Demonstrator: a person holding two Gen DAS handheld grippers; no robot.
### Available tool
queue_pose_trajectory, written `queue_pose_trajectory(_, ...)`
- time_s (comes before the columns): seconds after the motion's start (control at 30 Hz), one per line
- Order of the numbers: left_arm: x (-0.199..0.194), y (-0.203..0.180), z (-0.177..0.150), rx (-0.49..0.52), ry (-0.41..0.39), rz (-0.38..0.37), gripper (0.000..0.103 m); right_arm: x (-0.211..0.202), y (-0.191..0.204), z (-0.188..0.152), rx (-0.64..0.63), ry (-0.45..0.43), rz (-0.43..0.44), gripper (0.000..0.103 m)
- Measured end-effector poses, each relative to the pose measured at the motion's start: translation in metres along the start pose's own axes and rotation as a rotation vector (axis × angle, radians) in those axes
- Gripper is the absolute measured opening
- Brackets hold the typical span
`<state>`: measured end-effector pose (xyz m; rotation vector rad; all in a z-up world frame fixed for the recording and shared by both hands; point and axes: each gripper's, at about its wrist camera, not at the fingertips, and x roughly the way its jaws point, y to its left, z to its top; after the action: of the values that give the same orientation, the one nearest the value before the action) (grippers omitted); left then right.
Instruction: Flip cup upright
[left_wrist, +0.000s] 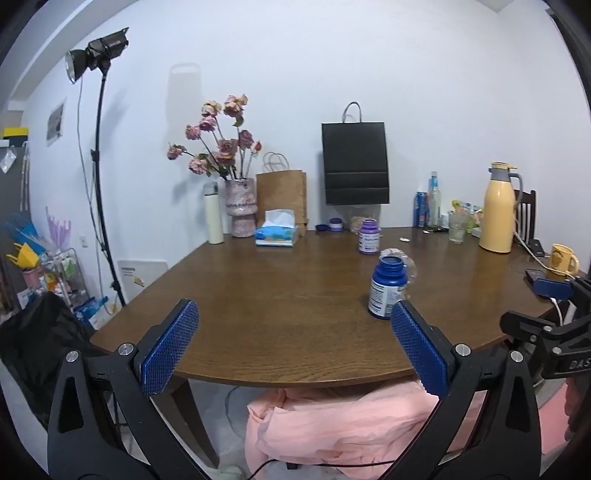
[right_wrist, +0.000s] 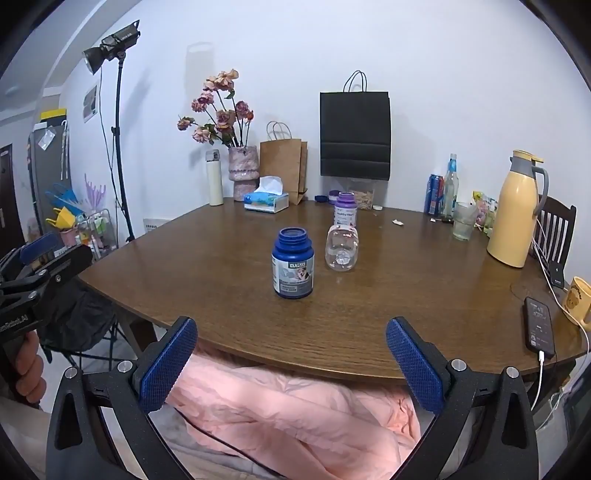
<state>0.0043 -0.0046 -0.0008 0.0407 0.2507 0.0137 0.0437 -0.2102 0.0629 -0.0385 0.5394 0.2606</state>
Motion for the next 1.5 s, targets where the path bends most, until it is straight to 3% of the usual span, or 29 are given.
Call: queue_pose_trajectory(1.5,-0.0072,-0.0082,-0.0036,0.028,-0.038,-0.016,0.103,0.0007,0.0044,-0.0069,-0.002,-0.003,-0.006,0.103)
